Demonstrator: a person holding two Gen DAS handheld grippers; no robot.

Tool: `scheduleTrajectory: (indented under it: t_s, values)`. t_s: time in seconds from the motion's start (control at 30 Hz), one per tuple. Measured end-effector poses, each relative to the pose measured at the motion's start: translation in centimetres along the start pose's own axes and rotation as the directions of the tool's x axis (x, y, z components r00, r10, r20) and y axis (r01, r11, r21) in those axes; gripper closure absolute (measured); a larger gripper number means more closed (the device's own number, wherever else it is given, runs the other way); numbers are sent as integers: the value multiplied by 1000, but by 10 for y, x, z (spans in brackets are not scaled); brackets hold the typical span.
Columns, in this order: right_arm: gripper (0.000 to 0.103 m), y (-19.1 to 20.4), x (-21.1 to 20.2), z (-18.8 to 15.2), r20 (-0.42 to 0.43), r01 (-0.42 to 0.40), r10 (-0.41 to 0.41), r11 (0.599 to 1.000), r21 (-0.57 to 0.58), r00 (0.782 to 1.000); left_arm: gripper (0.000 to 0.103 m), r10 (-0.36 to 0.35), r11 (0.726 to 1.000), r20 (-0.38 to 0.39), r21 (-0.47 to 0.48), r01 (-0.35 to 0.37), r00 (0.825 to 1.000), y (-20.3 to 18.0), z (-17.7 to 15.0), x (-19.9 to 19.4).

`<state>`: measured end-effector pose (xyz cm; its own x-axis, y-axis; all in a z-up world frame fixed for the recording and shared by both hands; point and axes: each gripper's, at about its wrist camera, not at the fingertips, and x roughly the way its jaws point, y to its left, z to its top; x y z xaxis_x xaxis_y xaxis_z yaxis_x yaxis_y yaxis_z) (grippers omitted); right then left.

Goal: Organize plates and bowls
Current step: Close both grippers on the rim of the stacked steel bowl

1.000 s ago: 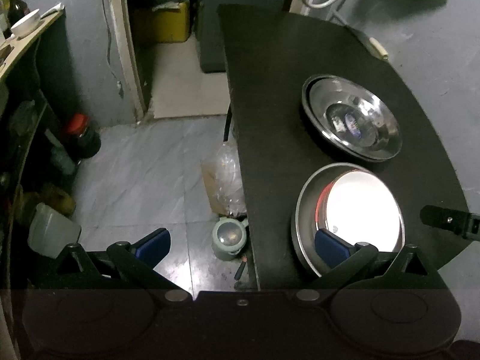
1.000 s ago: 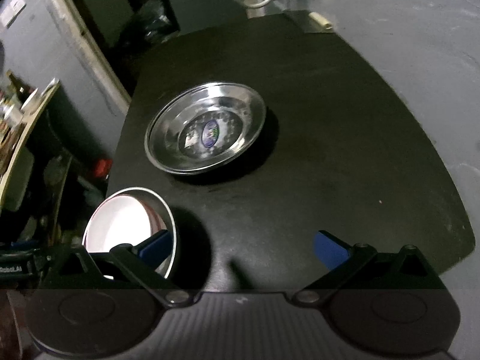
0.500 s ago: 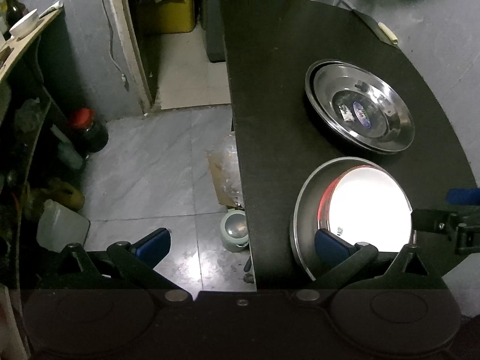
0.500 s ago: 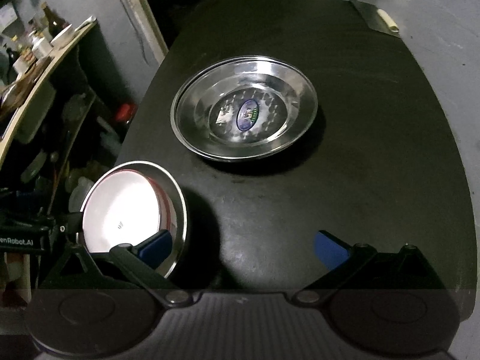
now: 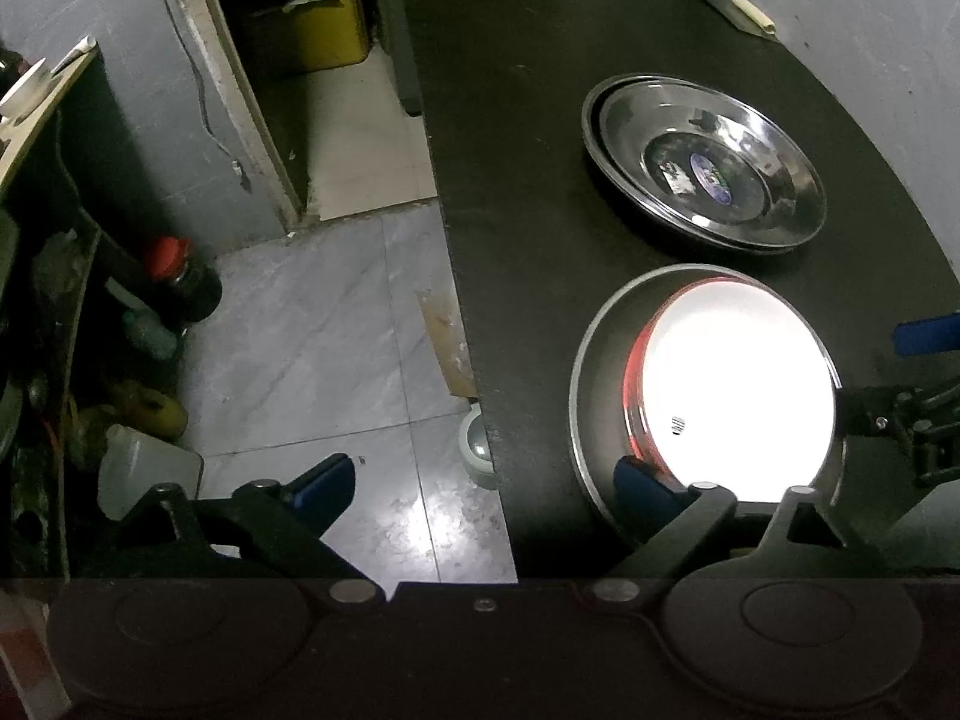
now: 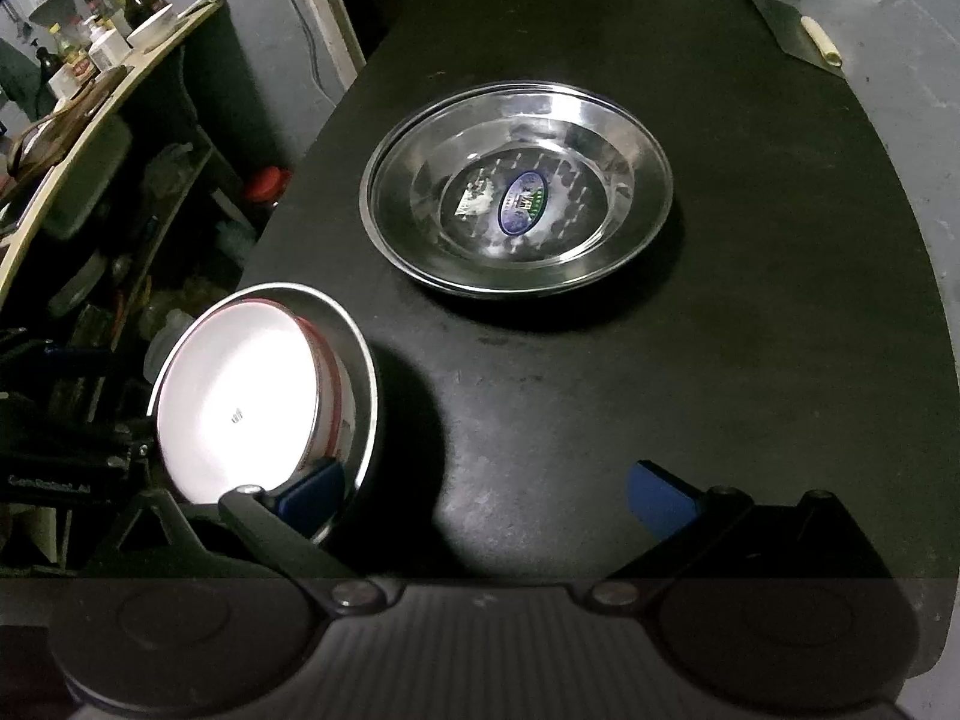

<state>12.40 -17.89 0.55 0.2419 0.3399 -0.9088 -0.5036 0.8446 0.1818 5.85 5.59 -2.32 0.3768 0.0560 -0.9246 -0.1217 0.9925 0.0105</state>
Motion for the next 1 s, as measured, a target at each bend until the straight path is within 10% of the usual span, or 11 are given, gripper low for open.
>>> scheduleTrajectory:
  t_s: [1.0]
  values:
    - [23,12,-8,-3,13,-37,38,996,-77,999,89,-158,987,15,30,158,987,-13,-1,-1]
